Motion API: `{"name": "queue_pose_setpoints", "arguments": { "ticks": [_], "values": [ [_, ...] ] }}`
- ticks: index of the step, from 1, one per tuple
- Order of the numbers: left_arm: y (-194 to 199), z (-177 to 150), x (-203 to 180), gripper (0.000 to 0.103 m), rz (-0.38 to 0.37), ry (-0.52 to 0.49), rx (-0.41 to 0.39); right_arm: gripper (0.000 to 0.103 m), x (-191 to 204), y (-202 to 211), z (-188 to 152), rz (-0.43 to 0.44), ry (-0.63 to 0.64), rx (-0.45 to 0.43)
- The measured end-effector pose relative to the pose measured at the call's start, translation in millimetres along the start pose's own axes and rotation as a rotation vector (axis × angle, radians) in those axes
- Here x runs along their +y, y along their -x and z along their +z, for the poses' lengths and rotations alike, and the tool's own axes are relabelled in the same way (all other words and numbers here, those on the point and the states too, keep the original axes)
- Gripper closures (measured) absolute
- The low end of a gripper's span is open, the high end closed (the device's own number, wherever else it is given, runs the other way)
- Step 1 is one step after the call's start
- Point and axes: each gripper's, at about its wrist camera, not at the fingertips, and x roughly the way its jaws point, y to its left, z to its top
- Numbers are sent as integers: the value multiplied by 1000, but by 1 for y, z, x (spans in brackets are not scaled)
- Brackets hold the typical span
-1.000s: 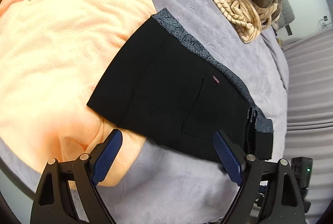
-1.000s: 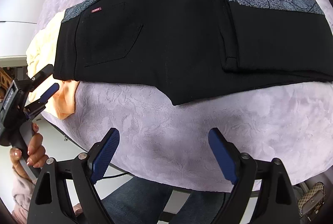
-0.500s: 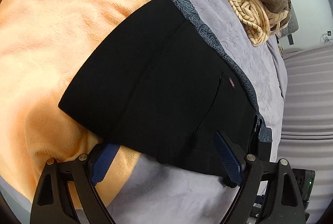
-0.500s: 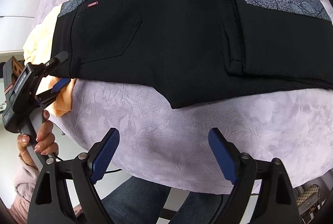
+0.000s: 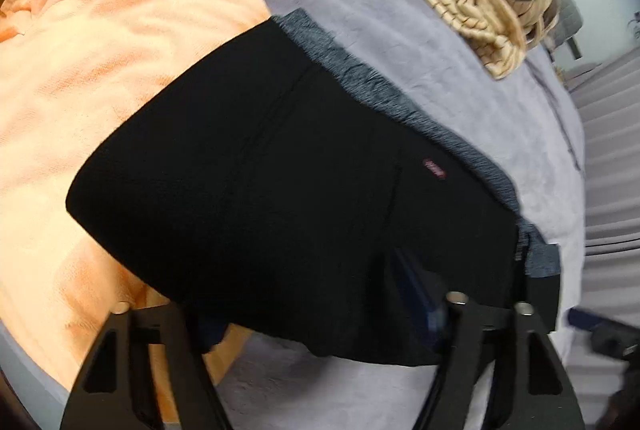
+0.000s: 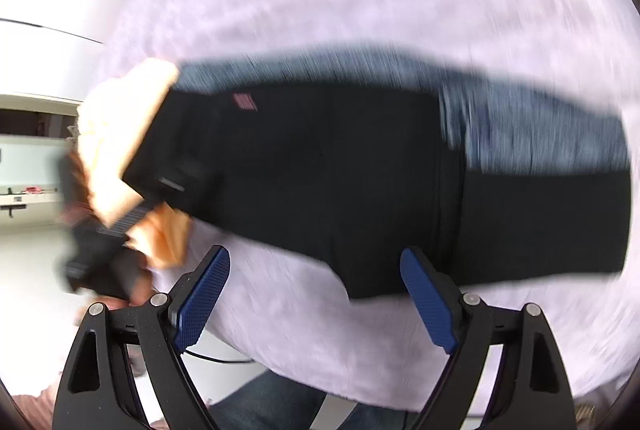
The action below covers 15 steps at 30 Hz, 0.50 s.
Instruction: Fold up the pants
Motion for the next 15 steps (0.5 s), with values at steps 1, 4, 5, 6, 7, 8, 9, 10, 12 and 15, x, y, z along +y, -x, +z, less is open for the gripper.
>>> {"name": "queue_pose_setpoints", "arguments": {
  "ticks": [1,4,5,6,7,8,9,10,12,15],
  "values": [
    [-4,0,-1,50,25,-14,2,13,10,10,16,7,33,-10],
    [5,-6,-19,61,106,-140,-84,13,37,23,50,10,125,-2],
    [7,-12,-32,61,164,-226,-119,13,52,23,65,26,159,16],
    [7,-19,-44,62,232,-320,-152,13,63,21,75,37,183,34],
    [4,-26,-56,62,302,-411,-182,13,80,15,87,49,213,64],
    [2,-33,-65,62,354,-476,-202,13,93,8,93,56,233,96],
    [-1,-38,-71,62,393,-525,-218,13,110,-4,102,60,253,137],
    [-3,-41,-75,62,418,-555,-229,13,123,-16,108,64,269,168],
    [-4,-41,-76,62,424,-561,-234,13,153,-47,116,76,309,245],
    [-2,-37,-72,62,409,-538,-230,13,186,-90,114,68,353,363]
  ]
}}
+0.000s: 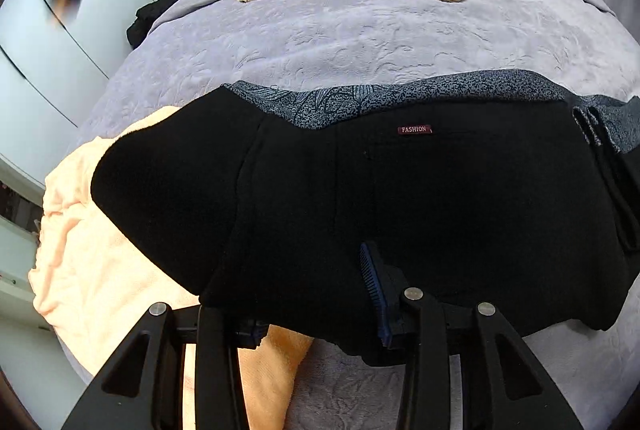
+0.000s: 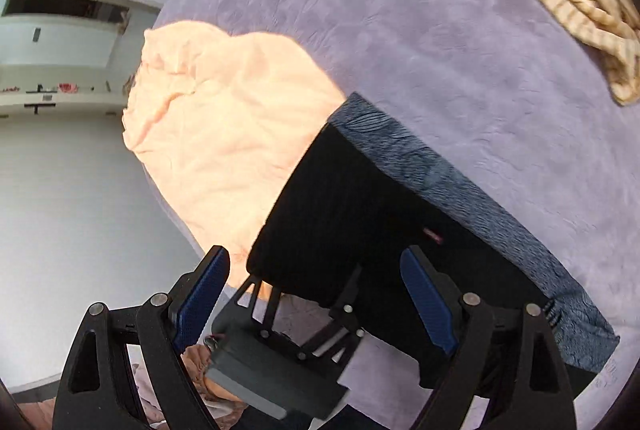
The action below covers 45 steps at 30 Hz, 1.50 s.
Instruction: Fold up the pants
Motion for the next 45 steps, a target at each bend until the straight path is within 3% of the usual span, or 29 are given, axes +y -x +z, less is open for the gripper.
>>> {"name": "queue_pose_setpoints", "arguments": {
  "ticks": [4,7,8,9,11,19,26,32,36,45],
  "values": [
    [3,-4,-1,62,20,-18,-15,13,27,-56,22,-68,62,139],
    [4,-5,-2,62,27,-25,-23,16,25,-86,29,-131,64,231],
    [4,-5,-2,62,28,-26,-24,41,21,-91,29,-149,74,246],
    [4,-4,-3,62,26,-26,-19,74,17,-91,28,-148,72,243],
    [9,-6,-3,62,23,-28,-19,80,7,-75,21,-93,50,193],
    [74,25,-30,62,-15,-90,-158,82,-53,26,-44,218,-36,-61],
    [138,60,-96,62,-87,-203,-283,81,-138,115,-146,421,-141,-339],
    [172,79,-177,62,-175,-309,-329,80,-225,158,-245,498,-246,-512],
    [183,78,-236,62,-198,-401,-335,80,-282,159,-304,530,-337,-582],
    [187,56,-337,62,-196,-506,-268,80,-363,136,-375,566,-431,-622]
  ]
}}
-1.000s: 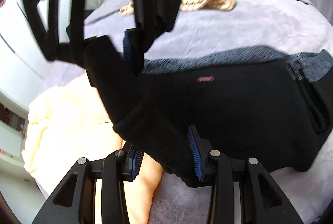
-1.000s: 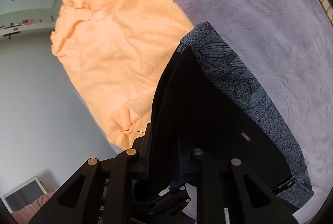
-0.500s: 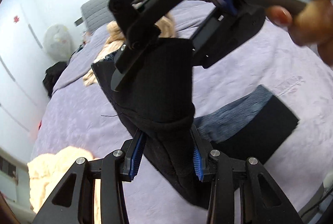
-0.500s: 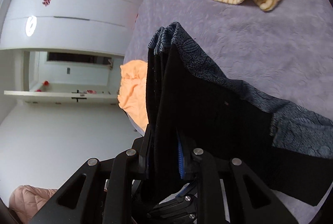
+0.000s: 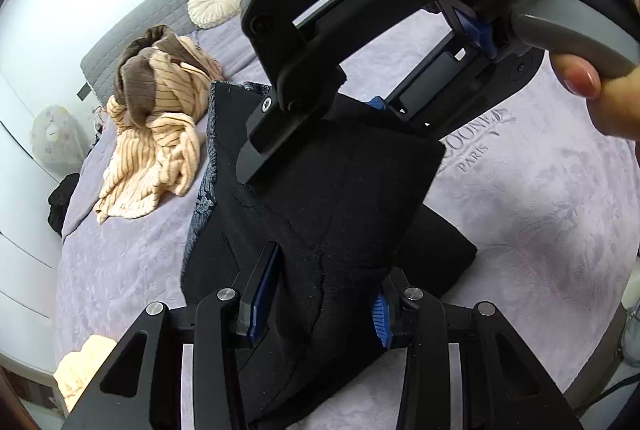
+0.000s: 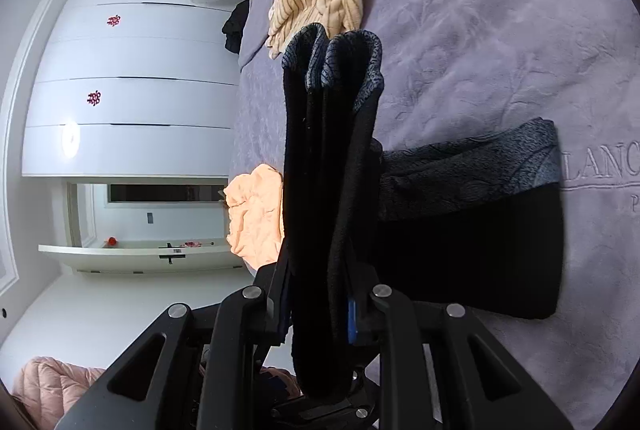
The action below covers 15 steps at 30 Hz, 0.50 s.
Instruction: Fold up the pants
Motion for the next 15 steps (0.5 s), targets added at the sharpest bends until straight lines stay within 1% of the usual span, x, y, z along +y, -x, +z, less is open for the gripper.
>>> {"name": "queue_pose_setpoints", "arguments": {
  "ticks": [4,8,15],
  "values": [
    [-7,4,-16,61,7,-33,26,79,-25,5,-5,1,-4,-6],
    [-24,-1,-32,61,15,-60,61,78,-45,-1,-10,-37,9,13],
    [-60,-20,-54,61,-7,-120,144,78,-97,-25,-18,-78,-67,36]
  ]
}}
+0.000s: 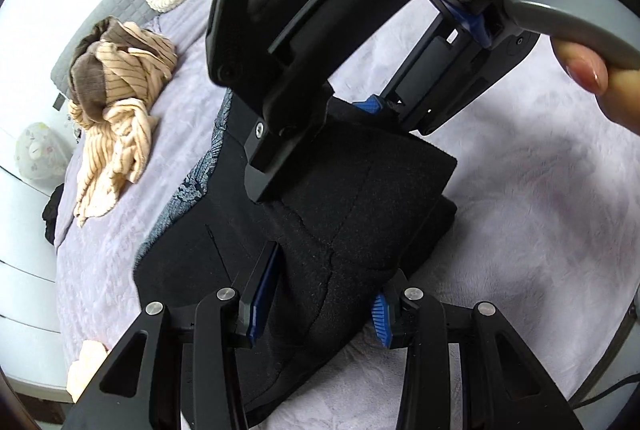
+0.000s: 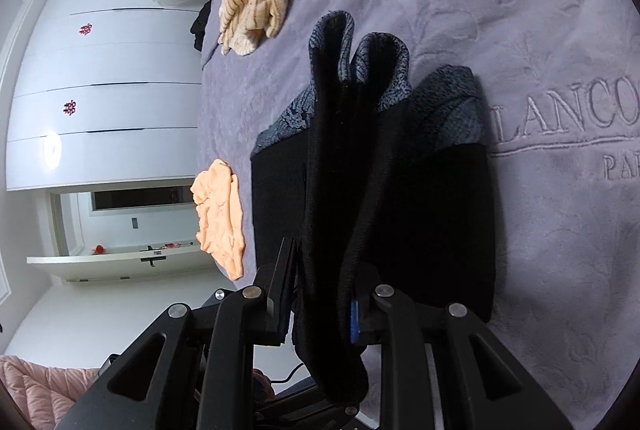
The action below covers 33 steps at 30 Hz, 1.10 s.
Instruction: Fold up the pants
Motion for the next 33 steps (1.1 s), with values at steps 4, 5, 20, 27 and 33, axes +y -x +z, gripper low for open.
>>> {"name": "queue_pose_setpoints", "arguments": {
  "ticks": [4,5,20,27,33],
  "values": [
    [-14,-5,-16,59,19,-66,23,78,-28,-11,-3,-41,-53,0],
    [-14,-5,-17,59,19,-72,25,77,-33,-11,-4,-38,-72,-4],
    [20,-49,114,25,-58,410,181,63,28,57,-36,-194,52,-121],
    [-16,-80,141,25,-96,651,376,63,38,-1,-38,-348,115,-2],
    [-29,-77,124,14,-56,632,419,65,21,-17,-45,-426,102,6]
  ]
}}
